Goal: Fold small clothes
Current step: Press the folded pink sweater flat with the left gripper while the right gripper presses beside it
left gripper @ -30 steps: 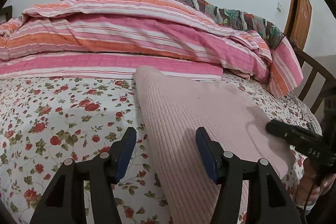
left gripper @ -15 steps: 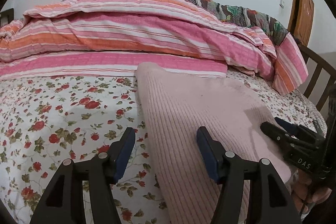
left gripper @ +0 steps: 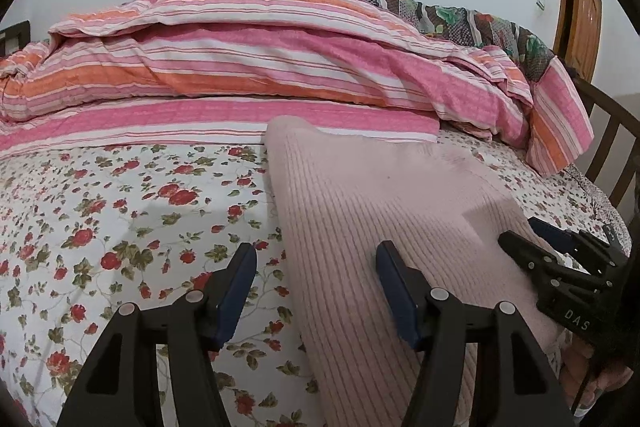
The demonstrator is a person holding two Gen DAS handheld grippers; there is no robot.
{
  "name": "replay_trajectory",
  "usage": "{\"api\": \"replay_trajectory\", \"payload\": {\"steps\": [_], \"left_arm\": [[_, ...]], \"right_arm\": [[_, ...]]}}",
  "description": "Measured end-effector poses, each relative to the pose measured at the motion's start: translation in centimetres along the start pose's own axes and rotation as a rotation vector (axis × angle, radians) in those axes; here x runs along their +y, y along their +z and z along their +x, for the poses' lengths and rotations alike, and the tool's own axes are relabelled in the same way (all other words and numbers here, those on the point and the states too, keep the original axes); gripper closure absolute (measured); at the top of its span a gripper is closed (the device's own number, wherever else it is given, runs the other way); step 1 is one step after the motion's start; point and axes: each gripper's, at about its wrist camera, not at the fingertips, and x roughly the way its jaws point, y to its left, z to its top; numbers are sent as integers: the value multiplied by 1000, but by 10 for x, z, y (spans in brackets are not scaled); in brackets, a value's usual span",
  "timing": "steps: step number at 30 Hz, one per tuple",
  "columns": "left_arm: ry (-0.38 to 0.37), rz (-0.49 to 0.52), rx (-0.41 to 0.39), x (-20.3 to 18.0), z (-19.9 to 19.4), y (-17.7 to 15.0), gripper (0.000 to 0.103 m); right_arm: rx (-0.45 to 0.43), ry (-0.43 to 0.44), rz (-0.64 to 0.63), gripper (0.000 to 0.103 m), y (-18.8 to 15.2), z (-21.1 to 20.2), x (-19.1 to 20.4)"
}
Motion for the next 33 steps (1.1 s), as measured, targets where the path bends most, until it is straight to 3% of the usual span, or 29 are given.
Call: {"api": "replay_trajectory", "payload": {"steps": [7, 18, 22, 25, 29, 33], "left_arm": [[-58, -70, 24, 13, 6, -1, 38], [-61, -65, 17, 11, 6, 1, 38], [-48, -19, -49, 4, -7, 3, 40], [-87, 27, -108, -4, -19, 2, 40], [-52, 88, -43, -18, -5, -2, 37], [-86, 51, -2, -13, 1, -1, 36]], "right_arm": [[-1, 21, 31, 44, -1, 2, -7], [-1, 4, 57, 41, 2, 1, -13], [-90, -25, 51, 45, 5, -17, -12], [-64, -9, 55, 49, 4, -12, -14], [-25, -34, 45, 49, 1, -2, -11], [-2, -103, 19, 50, 0, 4, -5]]}}
